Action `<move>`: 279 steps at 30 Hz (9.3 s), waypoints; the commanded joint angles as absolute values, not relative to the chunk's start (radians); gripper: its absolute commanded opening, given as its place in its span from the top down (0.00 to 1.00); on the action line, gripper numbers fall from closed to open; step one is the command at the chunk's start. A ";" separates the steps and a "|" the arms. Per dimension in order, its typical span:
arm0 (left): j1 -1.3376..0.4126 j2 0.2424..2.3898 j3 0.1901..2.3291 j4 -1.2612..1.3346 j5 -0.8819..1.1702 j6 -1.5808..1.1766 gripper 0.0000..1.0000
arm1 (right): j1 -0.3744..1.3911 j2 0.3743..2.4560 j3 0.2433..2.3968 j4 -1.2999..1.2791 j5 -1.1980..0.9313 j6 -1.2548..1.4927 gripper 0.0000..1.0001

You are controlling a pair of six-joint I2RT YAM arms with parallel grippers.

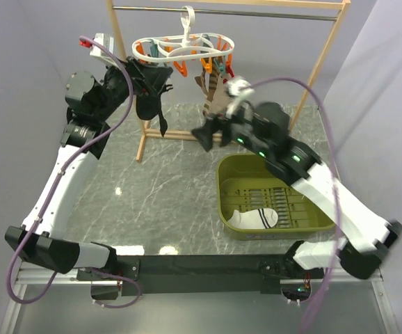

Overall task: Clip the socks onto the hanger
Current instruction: Clamp the sock onto the hanger, then pick up the sock from the bin, then open the clamp at the hanger.

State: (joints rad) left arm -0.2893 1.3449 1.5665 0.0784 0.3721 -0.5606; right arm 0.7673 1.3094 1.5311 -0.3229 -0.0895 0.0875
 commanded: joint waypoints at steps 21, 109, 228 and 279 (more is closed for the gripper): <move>-0.334 0.980 1.169 -0.340 0.230 -0.486 0.07 | 0.520 1.125 0.919 -0.710 0.296 0.716 0.04; -0.798 1.483 1.494 -0.120 0.347 -0.310 0.23 | 0.612 0.885 1.072 -0.348 -0.118 0.137 1.00; -0.417 1.470 1.646 -0.081 0.026 -0.560 0.28 | 0.657 1.216 1.285 -0.098 -0.002 0.198 1.00; -0.407 1.614 1.674 0.204 0.003 -0.538 0.45 | 0.655 1.224 1.307 -0.109 0.031 0.144 1.00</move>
State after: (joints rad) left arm -0.4088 1.6077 1.6501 0.1249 0.0166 -0.5373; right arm 0.6483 1.2457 1.2625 -0.1352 0.0154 0.1616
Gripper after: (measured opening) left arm 0.573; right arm 0.010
